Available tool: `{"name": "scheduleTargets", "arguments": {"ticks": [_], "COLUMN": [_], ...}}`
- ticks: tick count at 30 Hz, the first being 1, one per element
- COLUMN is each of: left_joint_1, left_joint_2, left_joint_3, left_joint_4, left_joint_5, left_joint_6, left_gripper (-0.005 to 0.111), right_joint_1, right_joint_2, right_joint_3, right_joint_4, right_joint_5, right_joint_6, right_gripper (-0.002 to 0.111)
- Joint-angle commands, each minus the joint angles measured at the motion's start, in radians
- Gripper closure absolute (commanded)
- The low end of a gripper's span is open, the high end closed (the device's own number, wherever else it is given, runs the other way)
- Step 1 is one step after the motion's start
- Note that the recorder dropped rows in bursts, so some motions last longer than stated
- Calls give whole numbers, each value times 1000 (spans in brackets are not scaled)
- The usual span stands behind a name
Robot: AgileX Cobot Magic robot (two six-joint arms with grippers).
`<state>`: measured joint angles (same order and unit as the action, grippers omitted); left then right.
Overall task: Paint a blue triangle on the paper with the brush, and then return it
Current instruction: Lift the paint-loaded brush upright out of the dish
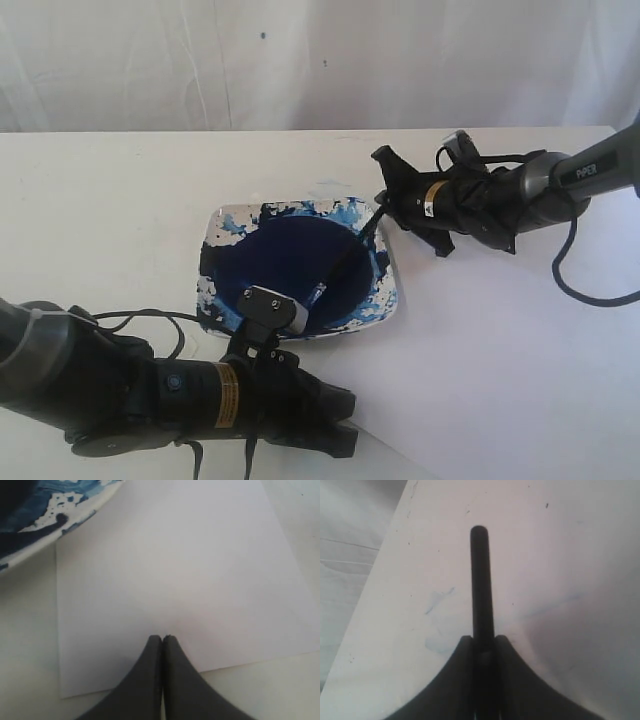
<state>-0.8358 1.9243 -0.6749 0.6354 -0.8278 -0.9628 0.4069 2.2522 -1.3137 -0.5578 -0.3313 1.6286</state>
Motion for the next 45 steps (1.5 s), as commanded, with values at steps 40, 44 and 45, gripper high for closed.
{"name": "scheduleTargets", "arguments": {"ticks": [40, 44, 45], "left_joint_1": [-3, -3, -3], "left_joint_2": [9, 9, 9], "left_joint_3": [11, 11, 11], "left_joint_4": [53, 53, 53], "left_joint_5": [73, 73, 73], "left_joint_6": [-1, -1, -1], "left_gripper": [107, 107, 107], "right_joint_1": [-199, -199, -199], "right_joint_2": [-91, -51, -43], "right_joint_3": [9, 9, 9], "right_joint_4": [138, 228, 247], "right_joint_5": [-785, -799, -800], "right_joint_6": [-510, -539, -554], "right_gripper": [105, 105, 105]}}
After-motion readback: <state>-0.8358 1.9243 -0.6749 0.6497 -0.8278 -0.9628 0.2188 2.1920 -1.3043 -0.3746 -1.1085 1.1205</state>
